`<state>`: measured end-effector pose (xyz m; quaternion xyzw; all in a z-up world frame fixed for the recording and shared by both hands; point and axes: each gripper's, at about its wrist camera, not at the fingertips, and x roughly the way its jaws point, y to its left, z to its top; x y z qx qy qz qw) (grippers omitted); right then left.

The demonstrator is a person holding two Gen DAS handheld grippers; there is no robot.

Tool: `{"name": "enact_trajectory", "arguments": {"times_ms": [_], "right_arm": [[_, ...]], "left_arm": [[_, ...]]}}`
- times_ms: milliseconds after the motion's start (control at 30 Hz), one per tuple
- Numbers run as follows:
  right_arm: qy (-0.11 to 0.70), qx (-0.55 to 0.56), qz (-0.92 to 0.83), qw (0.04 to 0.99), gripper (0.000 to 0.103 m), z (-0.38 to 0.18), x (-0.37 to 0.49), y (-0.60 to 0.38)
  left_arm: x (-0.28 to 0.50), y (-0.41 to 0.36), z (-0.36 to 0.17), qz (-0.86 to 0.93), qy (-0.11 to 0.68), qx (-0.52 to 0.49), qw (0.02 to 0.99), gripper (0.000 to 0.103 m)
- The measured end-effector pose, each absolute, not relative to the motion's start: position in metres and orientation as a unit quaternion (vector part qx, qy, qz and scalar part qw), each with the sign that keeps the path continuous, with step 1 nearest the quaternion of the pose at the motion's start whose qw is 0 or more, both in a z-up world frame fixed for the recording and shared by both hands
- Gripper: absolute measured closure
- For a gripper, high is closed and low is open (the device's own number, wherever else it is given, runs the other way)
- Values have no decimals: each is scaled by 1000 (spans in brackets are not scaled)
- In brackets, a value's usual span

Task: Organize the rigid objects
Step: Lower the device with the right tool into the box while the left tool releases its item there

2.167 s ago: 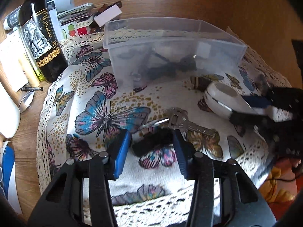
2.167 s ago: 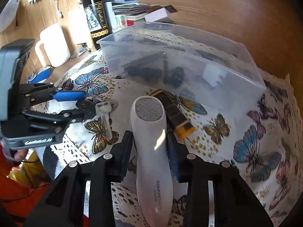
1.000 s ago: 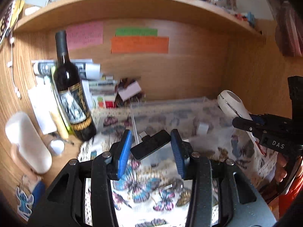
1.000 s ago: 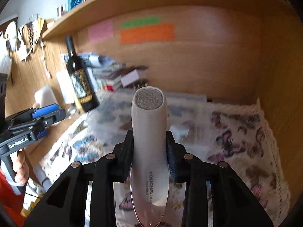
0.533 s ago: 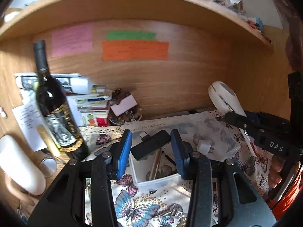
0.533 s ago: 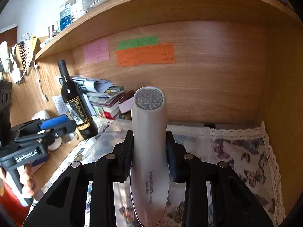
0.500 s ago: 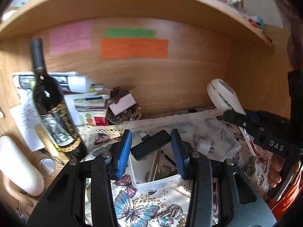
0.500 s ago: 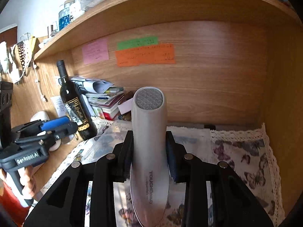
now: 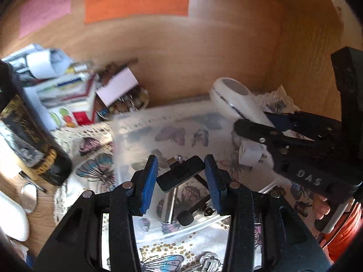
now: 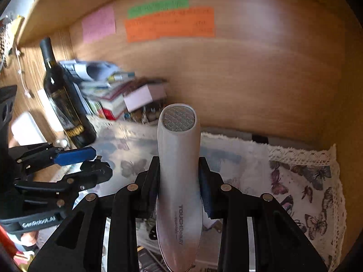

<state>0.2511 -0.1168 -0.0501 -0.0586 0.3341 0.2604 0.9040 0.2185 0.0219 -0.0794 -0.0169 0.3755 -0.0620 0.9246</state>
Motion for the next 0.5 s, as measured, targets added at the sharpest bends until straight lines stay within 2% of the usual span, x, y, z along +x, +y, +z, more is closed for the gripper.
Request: {"name": "enact_trajectory", "arguments": {"times_ms": [500], "right_arm": [[397, -72, 252, 879, 72, -94, 274, -105]], "left_arm": [[233, 10, -105, -64, 402, 4, 913, 61]]}}
